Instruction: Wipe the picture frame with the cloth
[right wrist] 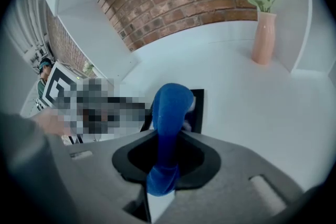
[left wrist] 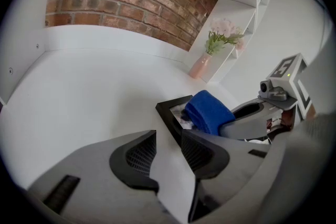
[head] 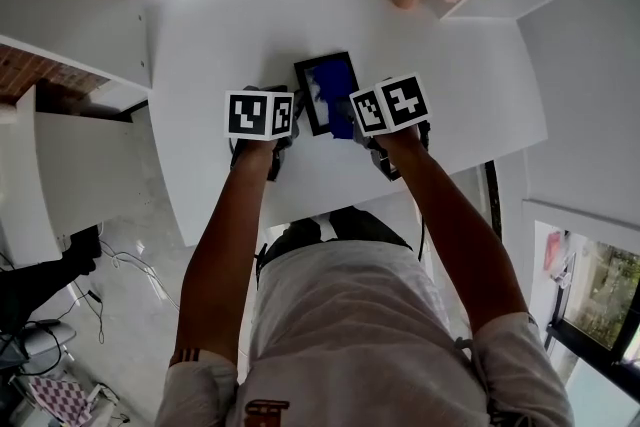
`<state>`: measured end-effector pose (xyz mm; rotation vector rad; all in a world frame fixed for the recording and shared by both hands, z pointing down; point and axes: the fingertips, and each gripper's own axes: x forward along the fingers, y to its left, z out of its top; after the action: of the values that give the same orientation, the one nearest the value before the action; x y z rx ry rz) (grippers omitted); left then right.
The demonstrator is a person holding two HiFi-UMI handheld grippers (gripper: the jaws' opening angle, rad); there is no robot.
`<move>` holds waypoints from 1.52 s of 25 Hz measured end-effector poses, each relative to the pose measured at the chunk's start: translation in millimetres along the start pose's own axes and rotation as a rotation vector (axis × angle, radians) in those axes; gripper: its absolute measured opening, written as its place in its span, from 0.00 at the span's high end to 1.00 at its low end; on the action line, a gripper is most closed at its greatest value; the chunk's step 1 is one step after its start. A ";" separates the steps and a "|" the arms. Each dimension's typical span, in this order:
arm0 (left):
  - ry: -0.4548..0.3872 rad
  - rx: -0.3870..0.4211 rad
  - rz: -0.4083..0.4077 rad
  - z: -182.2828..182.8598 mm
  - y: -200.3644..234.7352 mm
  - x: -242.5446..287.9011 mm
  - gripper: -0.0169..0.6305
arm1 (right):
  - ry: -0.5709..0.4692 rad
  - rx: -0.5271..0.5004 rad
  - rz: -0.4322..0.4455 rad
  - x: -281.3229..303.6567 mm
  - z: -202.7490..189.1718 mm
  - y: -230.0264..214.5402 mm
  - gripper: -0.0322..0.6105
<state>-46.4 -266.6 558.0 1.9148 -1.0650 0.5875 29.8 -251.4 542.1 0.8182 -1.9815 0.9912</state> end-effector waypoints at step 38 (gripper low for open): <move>-0.615 0.065 -0.219 97.6 -97.1 -150.2 0.76 | -0.567 -0.202 0.161 -152.8 92.3 61.9 0.83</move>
<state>-43.3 -254.0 354.6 2.2991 -1.1864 -0.1091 26.6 -268.1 353.9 0.9039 -2.6158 0.6706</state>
